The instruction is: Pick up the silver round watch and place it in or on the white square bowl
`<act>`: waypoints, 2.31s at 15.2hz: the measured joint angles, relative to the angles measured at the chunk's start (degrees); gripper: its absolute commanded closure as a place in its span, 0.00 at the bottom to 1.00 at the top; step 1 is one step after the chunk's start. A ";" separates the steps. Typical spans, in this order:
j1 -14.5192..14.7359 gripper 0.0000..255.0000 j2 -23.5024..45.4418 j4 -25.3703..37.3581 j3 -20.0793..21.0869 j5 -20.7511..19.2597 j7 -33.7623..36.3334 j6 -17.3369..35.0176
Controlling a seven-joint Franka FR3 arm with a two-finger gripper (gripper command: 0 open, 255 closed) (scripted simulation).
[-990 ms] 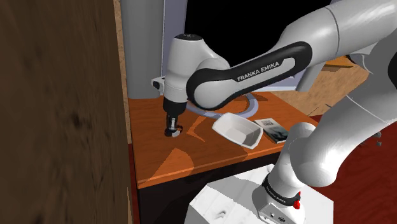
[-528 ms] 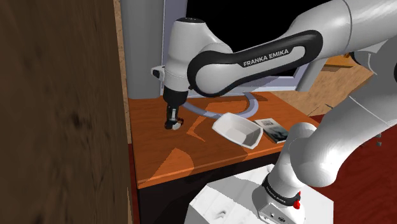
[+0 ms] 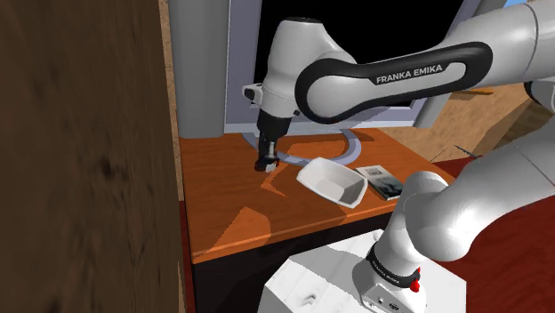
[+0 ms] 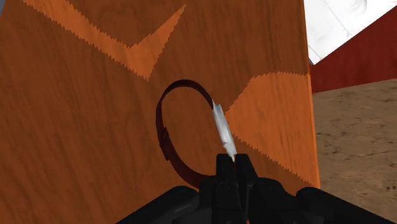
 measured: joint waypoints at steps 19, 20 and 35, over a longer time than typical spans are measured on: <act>-11.35 1.00 -32.97 -17.28 -20.23 -11.64 -22.91 -14.90; -11.94 1.00 -33.67 -17.85 -21.05 -12.33 -23.73 -15.01; -13.92 1.00 -33.63 -28.78 -23.84 -15.36 -24.11 -4.18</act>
